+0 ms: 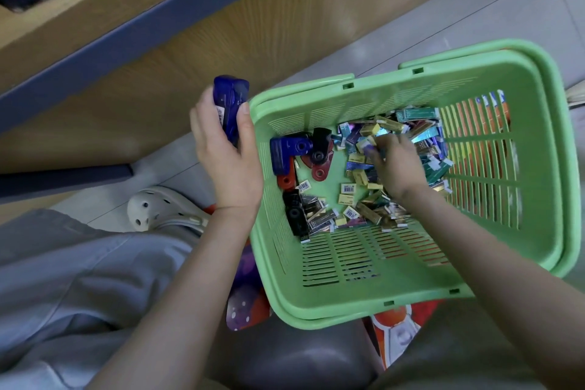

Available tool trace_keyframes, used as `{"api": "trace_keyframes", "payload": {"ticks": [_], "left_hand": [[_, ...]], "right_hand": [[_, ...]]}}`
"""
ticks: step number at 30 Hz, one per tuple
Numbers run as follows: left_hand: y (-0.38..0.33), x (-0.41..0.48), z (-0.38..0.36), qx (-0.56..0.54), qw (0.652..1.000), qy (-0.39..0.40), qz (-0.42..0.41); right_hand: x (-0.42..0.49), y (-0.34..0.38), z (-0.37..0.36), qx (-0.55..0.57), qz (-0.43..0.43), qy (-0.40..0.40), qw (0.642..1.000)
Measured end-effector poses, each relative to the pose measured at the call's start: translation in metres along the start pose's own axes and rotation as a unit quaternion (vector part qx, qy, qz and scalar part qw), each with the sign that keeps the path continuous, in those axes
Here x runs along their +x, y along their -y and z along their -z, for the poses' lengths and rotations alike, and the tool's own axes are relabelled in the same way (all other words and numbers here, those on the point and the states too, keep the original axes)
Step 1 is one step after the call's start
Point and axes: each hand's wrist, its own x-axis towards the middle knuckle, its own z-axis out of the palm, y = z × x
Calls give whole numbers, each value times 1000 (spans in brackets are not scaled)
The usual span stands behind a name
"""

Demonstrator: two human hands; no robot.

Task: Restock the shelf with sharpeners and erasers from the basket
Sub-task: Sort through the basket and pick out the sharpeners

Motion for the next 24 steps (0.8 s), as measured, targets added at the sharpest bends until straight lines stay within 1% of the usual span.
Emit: {"api": "trace_keyframes", "payload": {"ticks": [1,2,3,4,6,8,10,13,14,16,20,24], "left_hand": [[0,0,0,1,1000,0,-1],[0,-1,0,1,1000,-1,-1],[0,0,-1,1,1000,-1,-2],[0,0,-1,3,1000,-1,-3],[0,0,-1,12,1000,-4,-11],[0,-1,0,20,1000,-7,-21],[0,-1,-1,24,999,-5,-29],[0,-1,-1,28,999,-2,-33],[-1,-1,-1,29,999,-1,-34],[-2,0,-1,33,999,1,-35],[-3,0,-1,39,998,6,-40],[-4,0,-1,43,998,9,-40]], "right_hand": [[0,-2,-2,-17,-8,-2,1000],[-3,5,-6,-5,0,1,1000],[-8,19,-12,35,19,16,999],[-13,35,-20,84,35,50,995],[-20,70,-44,151,36,138,978],[-17,97,-69,229,-14,184,956],[-10,112,-86,302,-91,183,931],[-2,112,-96,373,-139,181,899],[-1,110,-95,396,-146,186,887],[0,108,-98,419,-151,182,876],[-2,107,-97,443,-163,160,867],[-8,104,-86,460,-140,170,860]]}}
